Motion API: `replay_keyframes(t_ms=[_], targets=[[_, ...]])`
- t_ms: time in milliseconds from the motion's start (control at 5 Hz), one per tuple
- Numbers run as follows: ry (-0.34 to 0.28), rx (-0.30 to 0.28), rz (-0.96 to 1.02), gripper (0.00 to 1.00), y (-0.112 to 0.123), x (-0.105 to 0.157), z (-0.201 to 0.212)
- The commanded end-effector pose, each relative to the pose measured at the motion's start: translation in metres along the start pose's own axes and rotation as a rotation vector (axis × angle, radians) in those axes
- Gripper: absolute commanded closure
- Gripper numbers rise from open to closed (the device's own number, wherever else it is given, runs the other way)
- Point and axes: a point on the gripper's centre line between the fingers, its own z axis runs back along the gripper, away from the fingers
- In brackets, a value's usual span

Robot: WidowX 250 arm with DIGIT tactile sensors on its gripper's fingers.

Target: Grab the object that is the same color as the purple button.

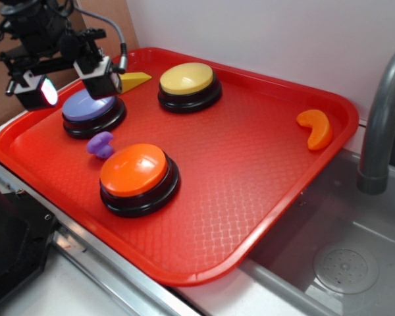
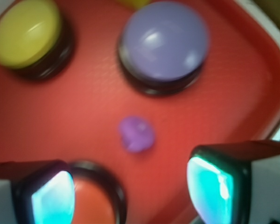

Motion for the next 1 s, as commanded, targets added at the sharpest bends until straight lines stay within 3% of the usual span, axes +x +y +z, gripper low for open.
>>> replay_keyframes(t_ms=[0, 400, 600, 800], targets=[[0.029, 0.028, 0.151, 0.0, 0.006, 0.007, -0.043], [0.037, -0.003, 0.15, 0.0, 0.007, 0.01, -0.067], [0.005, -0.022, 0.159, 0.69, 0.008, 0.011, -0.066], [-0.019, -0.031, 0.176, 1.0, 0.01, 0.011, -0.064]])
